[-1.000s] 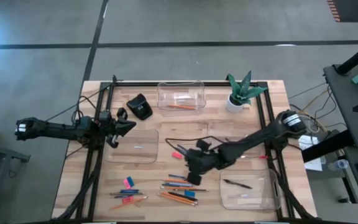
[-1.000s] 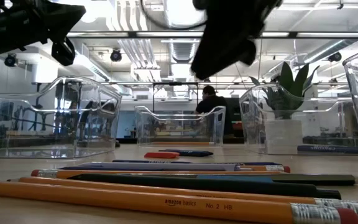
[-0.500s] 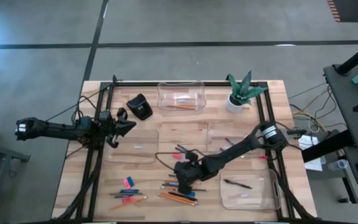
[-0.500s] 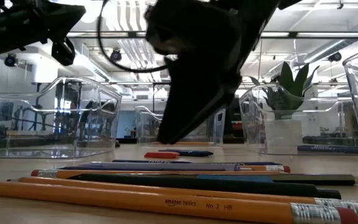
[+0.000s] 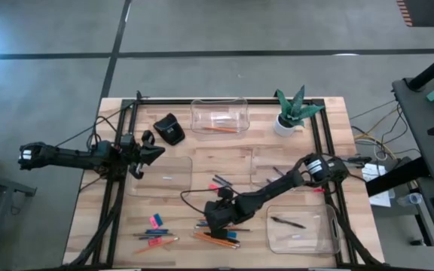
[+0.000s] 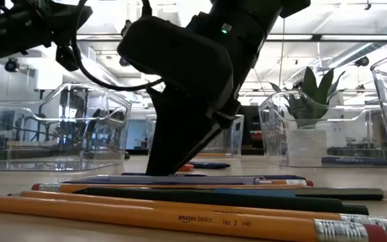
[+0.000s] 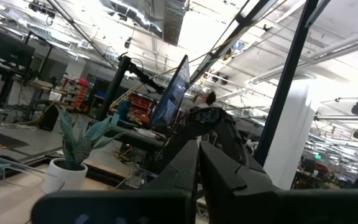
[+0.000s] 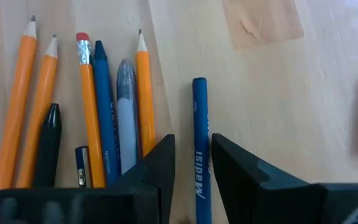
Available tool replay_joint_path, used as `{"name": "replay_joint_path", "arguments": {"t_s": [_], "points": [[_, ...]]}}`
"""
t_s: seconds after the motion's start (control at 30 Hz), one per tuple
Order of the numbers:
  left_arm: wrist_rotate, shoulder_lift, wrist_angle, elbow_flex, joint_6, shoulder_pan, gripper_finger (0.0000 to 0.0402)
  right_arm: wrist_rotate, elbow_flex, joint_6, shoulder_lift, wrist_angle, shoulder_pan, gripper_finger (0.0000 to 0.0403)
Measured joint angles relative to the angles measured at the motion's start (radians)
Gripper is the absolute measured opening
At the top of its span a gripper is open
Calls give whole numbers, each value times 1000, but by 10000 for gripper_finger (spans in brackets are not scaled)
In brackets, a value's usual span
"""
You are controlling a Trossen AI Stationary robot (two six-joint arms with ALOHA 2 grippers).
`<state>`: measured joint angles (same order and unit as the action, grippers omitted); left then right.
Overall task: Sort crayons/erasers/pens/pencils in bins
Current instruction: Put the blue crayon into the middle right transparent bin
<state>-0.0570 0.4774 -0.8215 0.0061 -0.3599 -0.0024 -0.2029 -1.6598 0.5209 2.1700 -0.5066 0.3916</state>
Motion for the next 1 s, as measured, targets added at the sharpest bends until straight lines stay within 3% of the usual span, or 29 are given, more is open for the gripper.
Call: {"name": "replay_joint_path", "arguments": {"t_s": [0.23, 0.53, 0.83, 1.0], "points": [[0, 0, 0, 0, 0, 0, 0, 0, -3, -1, -3, -29, 2, 19], [0, 0, 0, 0, 0, 0, 0, 3, -82, -89, -47, -161, 3, 15], [0, 0, 0, 0, 0, 0, 0, -128, -123, -126, -212, -391, 2, 14], [0, 0, 0, 0, 0, 0, 0, -230, -45, 9, -349, -564, 4, 13]]}}
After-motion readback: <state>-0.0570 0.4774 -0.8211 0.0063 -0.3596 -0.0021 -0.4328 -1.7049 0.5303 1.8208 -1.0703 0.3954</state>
